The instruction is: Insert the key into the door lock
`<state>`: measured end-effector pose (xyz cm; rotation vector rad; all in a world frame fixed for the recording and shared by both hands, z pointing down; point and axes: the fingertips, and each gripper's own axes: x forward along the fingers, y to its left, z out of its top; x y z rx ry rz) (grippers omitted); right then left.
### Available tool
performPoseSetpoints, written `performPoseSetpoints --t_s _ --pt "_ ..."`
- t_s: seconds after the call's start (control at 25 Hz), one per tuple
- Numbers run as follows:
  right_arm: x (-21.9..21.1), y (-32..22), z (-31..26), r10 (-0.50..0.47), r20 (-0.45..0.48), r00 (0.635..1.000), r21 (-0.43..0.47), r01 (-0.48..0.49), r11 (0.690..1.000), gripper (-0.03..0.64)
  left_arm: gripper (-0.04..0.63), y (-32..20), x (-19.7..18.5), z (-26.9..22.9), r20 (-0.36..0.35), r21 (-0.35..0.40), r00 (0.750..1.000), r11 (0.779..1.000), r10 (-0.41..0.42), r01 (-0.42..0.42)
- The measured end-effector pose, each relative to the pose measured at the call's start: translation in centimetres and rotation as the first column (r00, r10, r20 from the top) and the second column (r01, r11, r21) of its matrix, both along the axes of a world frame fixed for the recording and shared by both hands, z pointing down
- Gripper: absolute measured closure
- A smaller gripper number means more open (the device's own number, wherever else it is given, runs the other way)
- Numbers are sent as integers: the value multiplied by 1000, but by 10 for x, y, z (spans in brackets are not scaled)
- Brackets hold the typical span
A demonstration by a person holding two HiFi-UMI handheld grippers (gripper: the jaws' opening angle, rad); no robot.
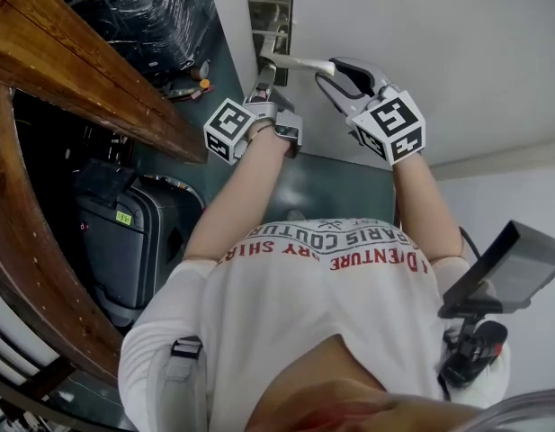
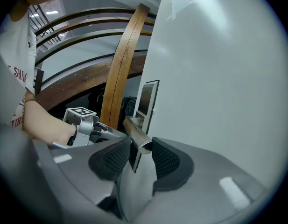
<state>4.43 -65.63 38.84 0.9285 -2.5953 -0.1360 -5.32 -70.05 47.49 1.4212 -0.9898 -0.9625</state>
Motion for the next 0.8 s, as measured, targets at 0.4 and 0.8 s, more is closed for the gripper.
performPoseSetpoints --t_s 0.4,0.8 --pt "6 -3 -3 39 23 999 -12 -39 999 479 501 2 2 -15 263 117 963 990 49 -83" --pt "3 115 -23 47 50 998 -85 -43 995 600 531 137 13 -83 937 113 346 889 54 -444"
